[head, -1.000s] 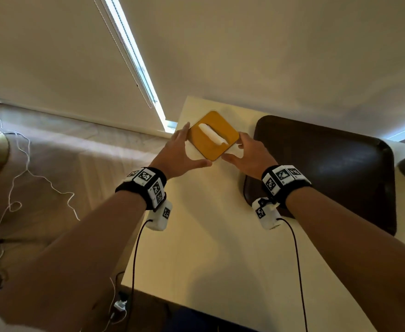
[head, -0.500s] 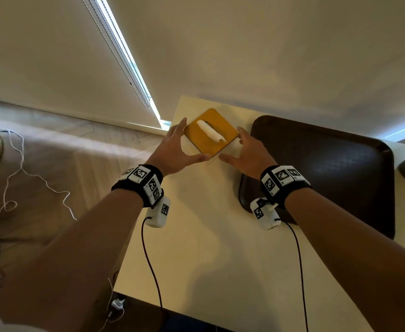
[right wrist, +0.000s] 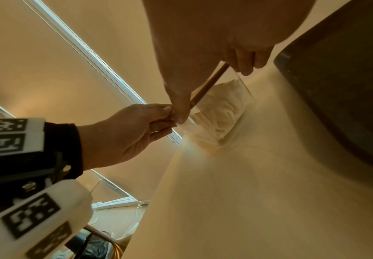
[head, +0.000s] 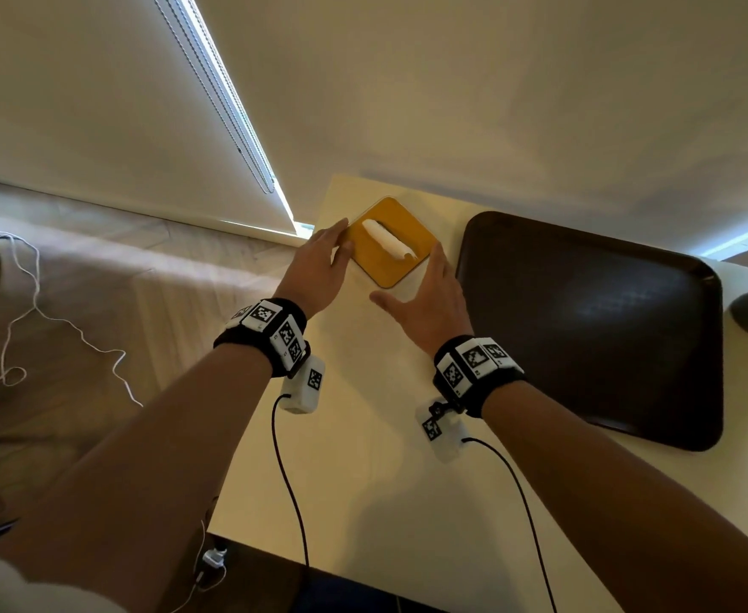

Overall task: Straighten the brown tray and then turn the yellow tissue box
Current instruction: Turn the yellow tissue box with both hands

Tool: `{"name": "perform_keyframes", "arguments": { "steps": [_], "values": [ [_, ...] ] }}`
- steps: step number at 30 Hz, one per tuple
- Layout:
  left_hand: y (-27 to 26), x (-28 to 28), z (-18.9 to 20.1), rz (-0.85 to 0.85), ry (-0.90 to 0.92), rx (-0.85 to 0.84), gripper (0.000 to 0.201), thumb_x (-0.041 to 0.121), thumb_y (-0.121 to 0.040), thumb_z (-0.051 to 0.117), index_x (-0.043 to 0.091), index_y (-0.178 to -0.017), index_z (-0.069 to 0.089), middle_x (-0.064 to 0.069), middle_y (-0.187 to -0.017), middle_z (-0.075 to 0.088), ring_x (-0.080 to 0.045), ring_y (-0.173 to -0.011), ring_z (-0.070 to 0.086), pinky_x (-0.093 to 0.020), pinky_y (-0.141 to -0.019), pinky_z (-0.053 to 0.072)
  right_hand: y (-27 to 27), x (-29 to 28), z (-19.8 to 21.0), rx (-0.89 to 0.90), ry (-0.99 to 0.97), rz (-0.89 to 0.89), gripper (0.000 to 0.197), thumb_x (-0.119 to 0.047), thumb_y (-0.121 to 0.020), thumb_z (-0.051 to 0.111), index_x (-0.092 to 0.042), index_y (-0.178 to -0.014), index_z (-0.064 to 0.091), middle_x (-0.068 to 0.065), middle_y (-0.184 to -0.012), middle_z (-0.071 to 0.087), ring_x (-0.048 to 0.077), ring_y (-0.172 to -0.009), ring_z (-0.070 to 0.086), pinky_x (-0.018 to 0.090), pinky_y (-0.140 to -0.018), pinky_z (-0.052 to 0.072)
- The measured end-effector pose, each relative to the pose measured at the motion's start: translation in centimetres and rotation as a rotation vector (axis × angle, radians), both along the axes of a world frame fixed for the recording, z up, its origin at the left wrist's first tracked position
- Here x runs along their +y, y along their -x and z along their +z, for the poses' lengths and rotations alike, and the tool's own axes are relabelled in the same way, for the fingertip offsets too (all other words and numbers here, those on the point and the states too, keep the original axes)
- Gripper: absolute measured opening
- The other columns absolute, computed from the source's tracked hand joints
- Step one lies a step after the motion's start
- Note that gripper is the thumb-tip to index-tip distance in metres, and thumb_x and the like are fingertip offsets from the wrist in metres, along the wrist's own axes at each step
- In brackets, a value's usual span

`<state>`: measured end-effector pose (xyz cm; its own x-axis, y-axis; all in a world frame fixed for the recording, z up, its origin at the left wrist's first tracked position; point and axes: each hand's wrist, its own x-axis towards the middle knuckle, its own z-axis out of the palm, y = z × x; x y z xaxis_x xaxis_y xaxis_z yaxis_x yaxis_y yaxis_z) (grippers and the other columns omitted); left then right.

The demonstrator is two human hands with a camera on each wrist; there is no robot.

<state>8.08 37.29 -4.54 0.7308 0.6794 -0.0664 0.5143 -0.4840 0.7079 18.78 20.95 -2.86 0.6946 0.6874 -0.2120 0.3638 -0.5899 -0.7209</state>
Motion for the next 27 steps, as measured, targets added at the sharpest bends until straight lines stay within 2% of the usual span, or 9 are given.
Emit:
{"name": "perform_keyframes", "arguments": {
  "steps": [3,10,12,14,15,18,20,23,27],
  "values": [
    [0.4,-0.2,-0.1,0.007,-0.014,-0.029,0.046,0.032,-0.103,0.048,0.009,-0.143,0.045,-0.014,-0.131,0.060,-0.024,-0.117,0.058,-0.028,-0.098,0.042,-0.5,0.2,0.2,-0.040,0.007,0.013,0.110,-0.052,-0.071,0.078,-0.016,-0.149,0.009,0.009,-0.151,0.031,0.029,-0.134,0.035,0.043,-0.106,0.032],
    [1.2,-1.1,-0.2,0.067,0.028,-0.125,0.047,0.032,-0.097,0.060,0.007,-0.136,0.054,-0.014,-0.121,0.068,-0.022,-0.107,0.066,-0.029,-0.095,0.050,-3.1,0.6,0.8,-0.005,0.045,0.117,0.108,-0.041,-0.070,0.080,-0.019,-0.150,0.012,0.009,-0.146,0.038,0.029,-0.129,0.040,0.037,-0.101,0.035],
    [1.2,-1.2,-0.4,0.088,0.053,-0.127,0.046,0.033,-0.097,0.061,0.009,-0.136,0.055,-0.011,-0.121,0.068,-0.018,-0.106,0.066,-0.014,-0.091,0.046,-3.9,0.9,0.9,0.014,0.062,0.147,0.110,-0.042,-0.067,0.081,-0.021,-0.149,0.011,0.009,-0.142,0.042,0.030,-0.126,0.043,0.042,-0.100,0.040],
    [1.2,-1.3,-0.4,0.092,0.058,-0.143,0.044,0.031,-0.096,0.062,0.008,-0.134,0.056,-0.011,-0.120,0.069,-0.013,-0.104,0.065,0.001,-0.084,0.039,-4.6,1.2,1.1,0.028,0.091,0.181,0.110,-0.040,-0.068,0.081,-0.022,-0.150,0.009,0.009,-0.141,0.042,0.030,-0.126,0.041,0.042,-0.096,0.039],
    [1.2,-1.2,-0.4,0.087,0.052,-0.153,0.044,0.029,-0.097,0.062,0.008,-0.134,0.056,-0.011,-0.119,0.069,-0.010,-0.102,0.064,0.004,-0.082,0.038,-4.9,1.4,1.3,0.029,0.103,0.196,0.110,-0.038,-0.069,0.081,-0.021,-0.151,0.008,0.009,-0.142,0.042,0.030,-0.126,0.040,0.040,-0.095,0.038],
    [1.0,-1.1,-0.1,0.067,0.050,-0.167,0.042,0.028,-0.097,0.062,0.007,-0.133,0.057,-0.009,-0.117,0.070,-0.005,-0.099,0.061,0.006,-0.081,0.036,-5.8,1.8,1.4,0.030,0.107,0.220,0.110,-0.034,-0.071,0.081,-0.020,-0.151,0.008,0.009,-0.141,0.042,0.029,-0.125,0.040,0.035,-0.089,0.035],
    [0.9,-1.0,0.0,0.065,0.047,-0.180,0.041,0.029,-0.097,0.062,0.008,-0.132,0.058,-0.008,-0.116,0.071,-0.005,-0.099,0.062,0.005,-0.081,0.037,-6.1,2.0,1.4,0.042,0.090,0.227,0.108,-0.031,-0.072,0.081,-0.020,-0.151,0.009,0.008,-0.139,0.043,0.023,-0.119,0.042,0.032,-0.086,0.035],
    [0.9,-0.9,0.0,0.074,0.054,-0.190,0.041,0.030,-0.096,0.064,0.010,-0.131,0.059,-0.004,-0.114,0.071,-0.005,-0.099,0.064,0.003,-0.083,0.038,-6.5,2.1,1.2,0.059,0.077,0.232,0.108,-0.030,-0.071,0.081,-0.020,-0.151,0.008,0.007,-0.138,0.044,0.018,-0.115,0.040,0.032,-0.086,0.037],
    [0.8,-1.3,0.0,0.104,0.084,-0.200,0.040,0.031,-0.094,0.065,0.011,-0.129,0.061,0.007,-0.107,0.067,-0.002,-0.097,0.063,0.003,-0.082,0.039,-6.8,2.4,0.7,0.076,0.090,0.254,0.114,-0.033,-0.070,0.081,-0.021,-0.152,0.003,0.008,-0.142,0.042,0.025,-0.123,0.043,0.035,-0.092,0.041]
  ]
}}
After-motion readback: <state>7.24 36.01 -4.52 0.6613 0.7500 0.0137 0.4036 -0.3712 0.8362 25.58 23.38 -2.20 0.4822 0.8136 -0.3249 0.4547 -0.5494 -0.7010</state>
